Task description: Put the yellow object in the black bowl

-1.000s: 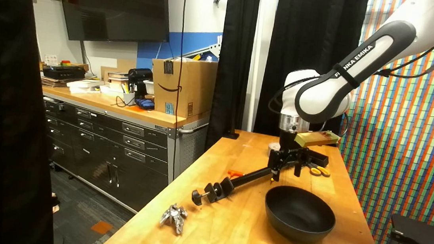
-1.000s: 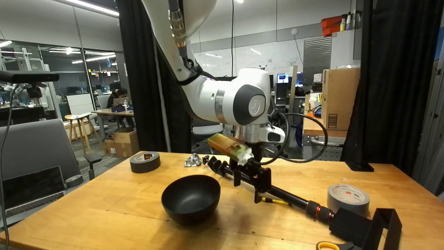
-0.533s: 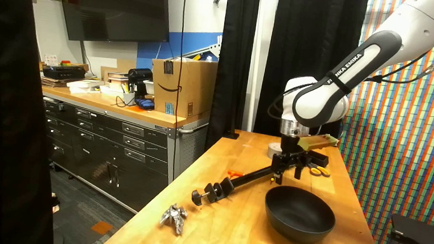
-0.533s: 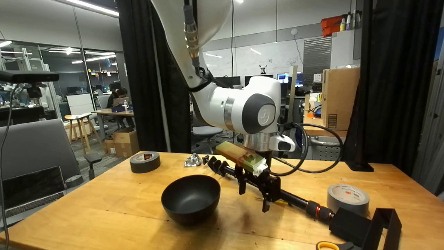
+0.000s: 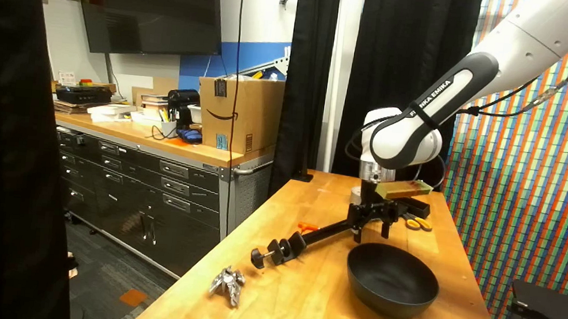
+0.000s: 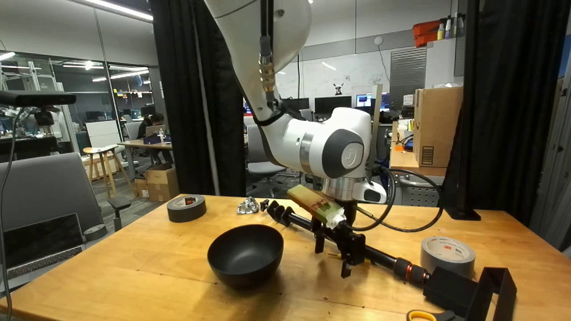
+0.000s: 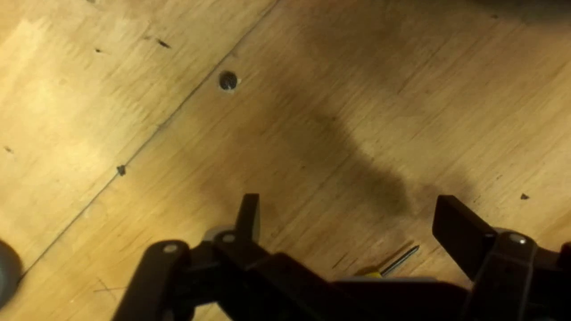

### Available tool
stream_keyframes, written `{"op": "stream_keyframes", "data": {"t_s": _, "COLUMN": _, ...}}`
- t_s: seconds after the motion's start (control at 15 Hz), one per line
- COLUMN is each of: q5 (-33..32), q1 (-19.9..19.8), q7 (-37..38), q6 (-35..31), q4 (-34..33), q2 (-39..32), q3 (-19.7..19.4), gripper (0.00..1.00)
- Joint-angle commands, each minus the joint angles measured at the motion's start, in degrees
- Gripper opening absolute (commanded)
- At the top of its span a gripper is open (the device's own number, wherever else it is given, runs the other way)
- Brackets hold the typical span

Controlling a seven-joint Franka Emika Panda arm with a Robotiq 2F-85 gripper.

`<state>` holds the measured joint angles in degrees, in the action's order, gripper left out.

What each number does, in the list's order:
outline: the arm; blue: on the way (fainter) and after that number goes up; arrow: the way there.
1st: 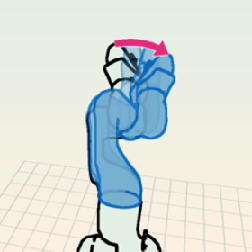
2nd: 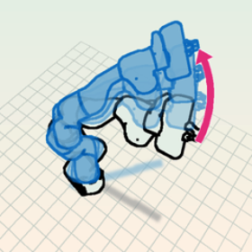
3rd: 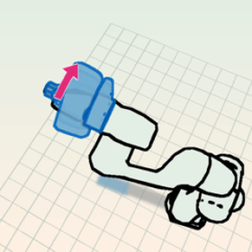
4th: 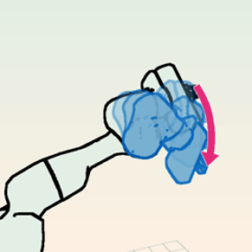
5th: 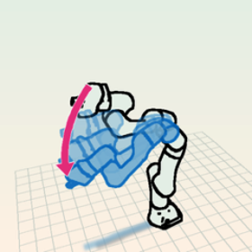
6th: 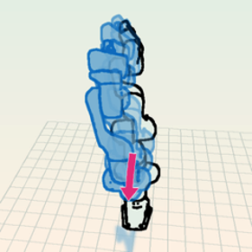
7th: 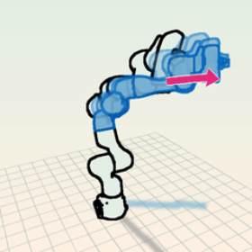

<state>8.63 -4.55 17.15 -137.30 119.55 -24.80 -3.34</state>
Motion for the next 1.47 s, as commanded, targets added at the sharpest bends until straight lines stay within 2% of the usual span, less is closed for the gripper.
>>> {"op": "stream_keyframes", "data": {"t_s": 0.0, "q5": 2.8, "q1": -0.5, "q7": 2.0, "q6": 3.2, "q4": -5.9, "q2": -3.2, "q3": -1.3, "gripper": 1.0}}
{"op": "stream_keyframes", "data": {"t_s": 0.33, "q5": 3.7, "q1": -1.6, "q7": 1.1, "q6": 4.7, "q4": -9.2, "q2": -4.5, "q3": -2.1, "gripper": 1.0}}
{"op": "stream_keyframes", "data": {"t_s": 0.4, "q5": 3.7, "q1": -2.0, "q7": -0.7, "q6": 3.6, "q4": -8.7, "q2": -4.3, "q3": -1.7, "gripper": 0.75}}
{"op": "stream_keyframes", "data": {"t_s": 0.47, "q5": 3.8, "q1": -2.2, "q7": -1.3, "q6": 3.2, "q4": -8.5, "q2": -4.4, "q3": -1.6, "gripper": 0.73}}
{"op": "stream_keyframes", "data": {"t_s": 0.87, "q5": 4.4, "q1": -2.9, "q7": -3.9, "q6": 2.7, "q4": -8.0, "q2": -4.5, "q3": -1.1, "gripper": 0.27}}
{"op": "stream_keyframes", "data": {"t_s": 1.07, "q5": 4.6, "q1": -3.2, "q7": -4.7, "q6": 2.7, "q4": -7.8, "q2": -4.5, "q3": -1.1, "gripper": 0.07}}
{"op": "stream_keyframes", "data": {"t_s": 1.2, "q5": 4.6, "q1": -3.6, "q7": -5.2, "q6": 2.7, "q4": -7.7, "q2": -4.4, "q3": -1.1, "gripper": 0.04}}
{"op": "stream_keyframes", "data": {"t_s": 1.4, "q5": 5.0, "q1": -3.8, "q7": -5.7, "q6": 3.5, "q4": -7.6, "q2": -4.0, "q3": -1.1, "gripper": 0.08}}
